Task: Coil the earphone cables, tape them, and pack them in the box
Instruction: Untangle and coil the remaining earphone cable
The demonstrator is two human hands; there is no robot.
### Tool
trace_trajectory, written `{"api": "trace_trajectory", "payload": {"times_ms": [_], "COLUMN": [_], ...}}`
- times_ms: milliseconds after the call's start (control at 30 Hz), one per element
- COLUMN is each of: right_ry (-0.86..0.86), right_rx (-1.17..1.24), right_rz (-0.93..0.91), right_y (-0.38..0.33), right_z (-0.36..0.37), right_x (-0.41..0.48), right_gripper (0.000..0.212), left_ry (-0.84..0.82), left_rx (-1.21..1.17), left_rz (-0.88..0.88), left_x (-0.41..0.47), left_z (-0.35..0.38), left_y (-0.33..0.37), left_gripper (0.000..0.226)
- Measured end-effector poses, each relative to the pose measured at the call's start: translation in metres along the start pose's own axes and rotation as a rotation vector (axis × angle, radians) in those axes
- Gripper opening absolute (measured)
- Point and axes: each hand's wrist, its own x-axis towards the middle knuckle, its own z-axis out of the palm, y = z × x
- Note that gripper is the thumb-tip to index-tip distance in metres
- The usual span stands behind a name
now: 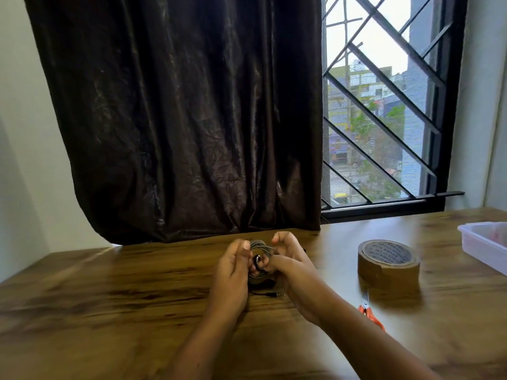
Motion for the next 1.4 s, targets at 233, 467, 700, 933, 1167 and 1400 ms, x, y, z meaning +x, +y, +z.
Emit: {"api": "trace_trajectory", "payload": {"times_ms": [233,467,700,933,1167,1400], "right_ry": [0.048,0.005,0.078,0.079,0.105,0.028], "right_rx": [-0.031,0.067,-0.507,-0.618,-0.532,-0.706], "right_rz": [-0.141,-0.123,-0.236,-0.091,0.011,0.034], "right_y": [-0.002,-0.005,0.001,0.006,0.004,0.005], "right_z": [0.001,0.002,-0.007,-0.014,-0.016,-0.019], "right_x": [-0.003,-0.006,0.000,0.004,0.005,0.005], "right_gripper": [0.036,0.034,0.022,0.022,0.029,0.031], "left_ry": [-0.013,-0.009,0.017,0.141,0.131,0.018], "left_rx": [0.035,0.003,-0.017,-0.187,-0.492,-0.529], "left_rz": [-0.033,-0.094,-0.103,-0.253,-0.451,-0.502], "left_x": [0.000,-0.001,-0.001,0.004,0.007,0.004], "left_z": [0.001,0.000,0.000,0.002,-0.002,-0.003], "left_y": [-0.007,-0.005,-0.002,-0.005,0.001,0.003], "left_gripper": [0.043,0.047,0.042,0.036,0.024,0.027]}}
